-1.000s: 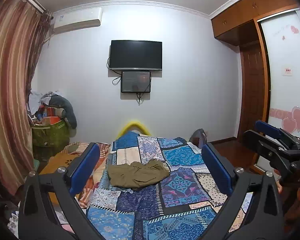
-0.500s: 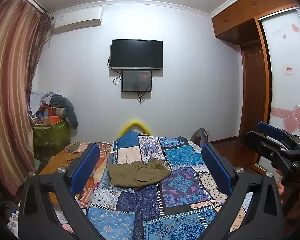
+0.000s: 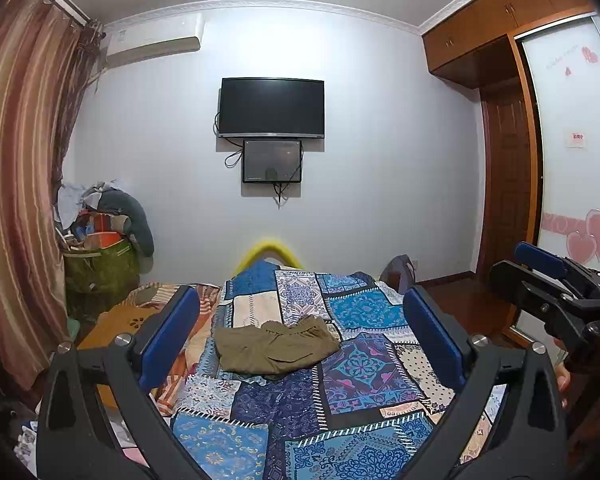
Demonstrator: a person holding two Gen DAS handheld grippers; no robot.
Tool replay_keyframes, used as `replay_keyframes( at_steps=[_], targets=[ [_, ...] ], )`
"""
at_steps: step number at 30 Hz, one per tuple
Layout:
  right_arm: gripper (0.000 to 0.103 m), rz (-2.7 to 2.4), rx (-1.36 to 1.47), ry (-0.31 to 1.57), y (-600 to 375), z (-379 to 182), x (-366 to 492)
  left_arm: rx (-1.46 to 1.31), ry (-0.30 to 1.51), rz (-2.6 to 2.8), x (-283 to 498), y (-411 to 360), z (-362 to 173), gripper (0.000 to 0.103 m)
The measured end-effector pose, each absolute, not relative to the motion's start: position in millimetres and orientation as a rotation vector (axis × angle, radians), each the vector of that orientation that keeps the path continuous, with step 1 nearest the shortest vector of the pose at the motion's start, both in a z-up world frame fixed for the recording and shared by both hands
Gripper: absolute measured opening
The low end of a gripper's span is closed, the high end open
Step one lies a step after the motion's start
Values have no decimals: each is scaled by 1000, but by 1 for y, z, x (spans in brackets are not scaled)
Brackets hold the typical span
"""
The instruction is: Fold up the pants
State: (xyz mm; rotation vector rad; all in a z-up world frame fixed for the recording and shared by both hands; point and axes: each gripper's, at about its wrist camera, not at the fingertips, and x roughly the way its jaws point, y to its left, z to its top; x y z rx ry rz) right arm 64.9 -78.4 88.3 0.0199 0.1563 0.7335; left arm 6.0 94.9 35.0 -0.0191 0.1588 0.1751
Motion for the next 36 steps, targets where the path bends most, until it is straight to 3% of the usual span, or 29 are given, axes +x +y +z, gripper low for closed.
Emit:
replay_keyframes(
  at_steps=[36],
  targets=[
    [103, 708, 22, 167, -83, 89, 70, -15, 174, 129, 13, 94, 33, 103]
  ],
)
